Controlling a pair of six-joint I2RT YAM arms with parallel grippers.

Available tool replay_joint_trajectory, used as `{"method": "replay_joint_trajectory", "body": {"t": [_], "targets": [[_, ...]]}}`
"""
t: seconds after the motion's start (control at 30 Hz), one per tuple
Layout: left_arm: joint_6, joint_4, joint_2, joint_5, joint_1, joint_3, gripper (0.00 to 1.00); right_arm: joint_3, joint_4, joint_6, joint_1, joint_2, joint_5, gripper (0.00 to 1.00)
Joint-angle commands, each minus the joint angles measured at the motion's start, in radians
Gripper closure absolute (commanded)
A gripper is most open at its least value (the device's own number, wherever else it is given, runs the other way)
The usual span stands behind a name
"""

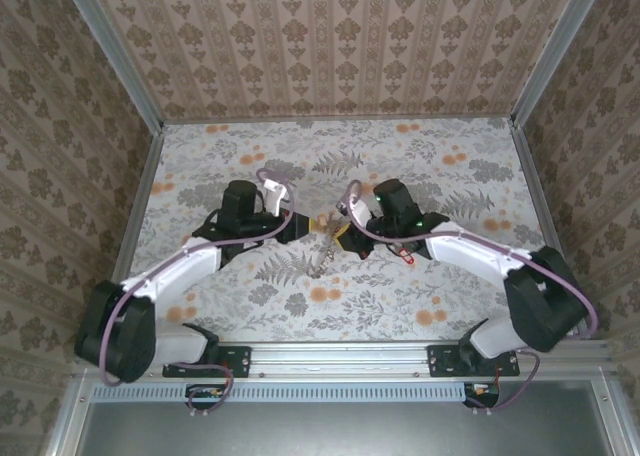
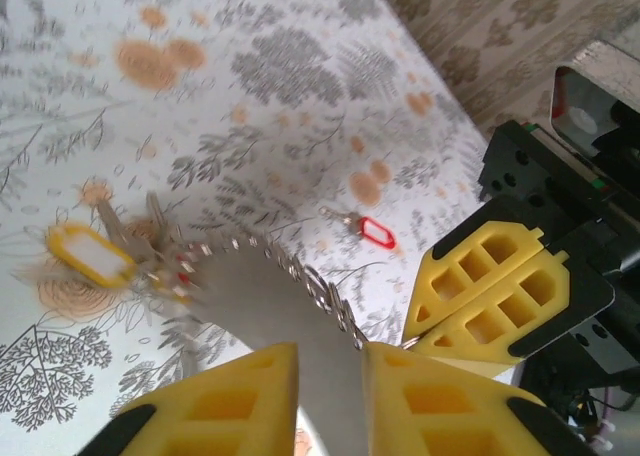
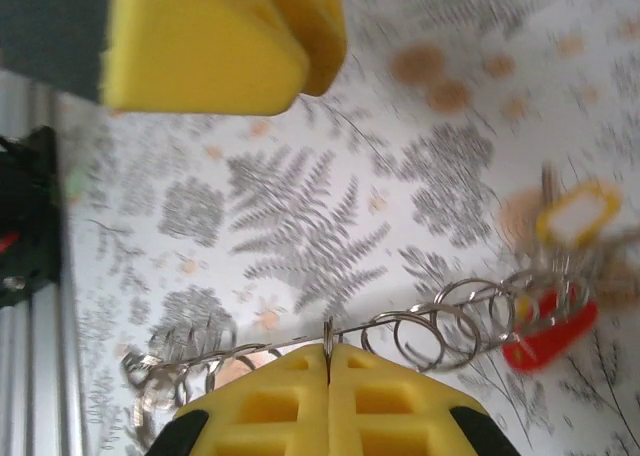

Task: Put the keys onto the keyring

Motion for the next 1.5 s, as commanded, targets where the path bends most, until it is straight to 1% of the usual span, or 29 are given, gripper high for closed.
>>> {"method": "replay_joint_trajectory", "body": {"t": [0.0, 0.13, 0.2, 0.37, 0.43, 0.67, 0.83, 0.97, 1.1, 1.33, 1.47], "targets": [[0.024, -0.001, -0.115, 0.03, -0.001, -0.031, 0.79, -0.054, 0.203, -0.015, 0.009, -0.11, -0.125, 1.0], [0.022, 0.038, -0.25, 0.065, -0.026, -0.059, 0.8, -0.068, 0.288, 0.031, 0.009, -0.187, -0.191, 1.0], [0.024, 0.072, -0.301, 0.092, -0.046, -0.071, 0.78, -0.086, 0.357, 0.079, 0.009, -0.219, -0.215, 1.0], [0.033, 0.11, -0.386, 0.152, -0.091, -0.075, 0.67, -0.131, 0.529, 0.193, 0.009, -0.285, -0.245, 1.0], [0.031, 0.115, -0.398, 0.172, -0.102, -0.07, 0.65, -0.137, 0.562, 0.216, 0.01, -0.303, -0.255, 1.0], [0.07, 0.077, -0.405, 0.195, -0.158, -0.028, 0.65, -0.151, 0.589, 0.228, 0.037, -0.355, -0.273, 1.0], [0.146, -0.007, -0.411, 0.168, -0.194, 0.02, 0.66, -0.156, 0.628, 0.254, 0.044, -0.352, -0.3, 1.0], [0.208, -0.063, -0.431, 0.162, -0.198, 0.051, 0.69, -0.151, 0.606, 0.244, 0.053, -0.352, -0.318, 1.0], [0.275, -0.104, -0.443, 0.174, -0.199, 0.072, 0.7, -0.145, 0.589, 0.237, 0.056, -0.361, -0.334, 1.0], [0.345, -0.128, -0.431, 0.174, -0.223, 0.096, 0.7, -0.128, 0.578, 0.234, 0.075, -0.356, -0.354, 1.0], [0.398, -0.173, -0.413, 0.152, -0.242, 0.121, 0.71, -0.125, 0.579, 0.234, 0.084, -0.352, -0.358, 1.0]]}}
